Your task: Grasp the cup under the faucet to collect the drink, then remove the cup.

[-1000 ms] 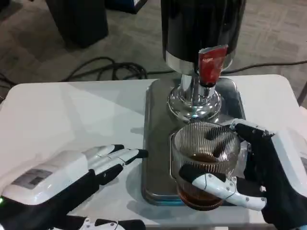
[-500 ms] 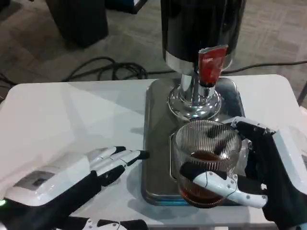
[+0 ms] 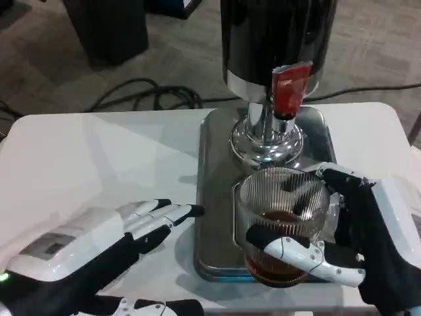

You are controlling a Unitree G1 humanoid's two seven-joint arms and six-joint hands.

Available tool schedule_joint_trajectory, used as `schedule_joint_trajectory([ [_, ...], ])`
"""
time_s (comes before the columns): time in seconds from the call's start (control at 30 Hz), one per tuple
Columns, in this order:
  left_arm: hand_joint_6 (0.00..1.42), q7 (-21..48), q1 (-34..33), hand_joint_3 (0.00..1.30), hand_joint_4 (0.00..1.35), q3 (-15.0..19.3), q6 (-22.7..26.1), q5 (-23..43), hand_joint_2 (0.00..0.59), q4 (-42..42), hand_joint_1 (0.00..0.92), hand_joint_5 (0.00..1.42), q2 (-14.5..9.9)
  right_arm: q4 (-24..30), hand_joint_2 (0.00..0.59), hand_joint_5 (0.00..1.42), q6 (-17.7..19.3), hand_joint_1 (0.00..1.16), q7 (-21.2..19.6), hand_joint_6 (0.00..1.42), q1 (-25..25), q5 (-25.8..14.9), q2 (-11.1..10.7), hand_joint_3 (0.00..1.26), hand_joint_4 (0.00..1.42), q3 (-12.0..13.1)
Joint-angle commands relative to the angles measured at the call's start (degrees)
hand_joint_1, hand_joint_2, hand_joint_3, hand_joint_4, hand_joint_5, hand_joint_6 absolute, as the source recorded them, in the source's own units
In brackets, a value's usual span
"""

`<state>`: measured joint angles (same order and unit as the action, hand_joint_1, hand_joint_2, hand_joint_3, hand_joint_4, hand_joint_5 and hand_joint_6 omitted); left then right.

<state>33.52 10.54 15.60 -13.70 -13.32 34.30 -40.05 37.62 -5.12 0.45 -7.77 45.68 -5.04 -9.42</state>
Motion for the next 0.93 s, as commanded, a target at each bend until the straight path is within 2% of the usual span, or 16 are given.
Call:
schedule_joint_trajectory([
  [0.03,0.0,-0.67,-0.07,0.07,0.0,0.53,0.41,-0.44,0.111,-0.27,0.0,0.0,-0.34,0.32,0.07,1.31,0.76,0.79,-0.7,1.42,0.88,-0.68,0.43,0.85,1.08,-0.44],
  [0.93,0.0,-0.47,-1.78,0.06,0.0,-0.01,0.05,-0.2,0.114,-2.6,0.0,0.0,-0.57,-0.24,0.048,1.31,1.03,0.78,-0.9,1.42,1.39,-0.68,0.23,0.86,1.08,-0.48],
])
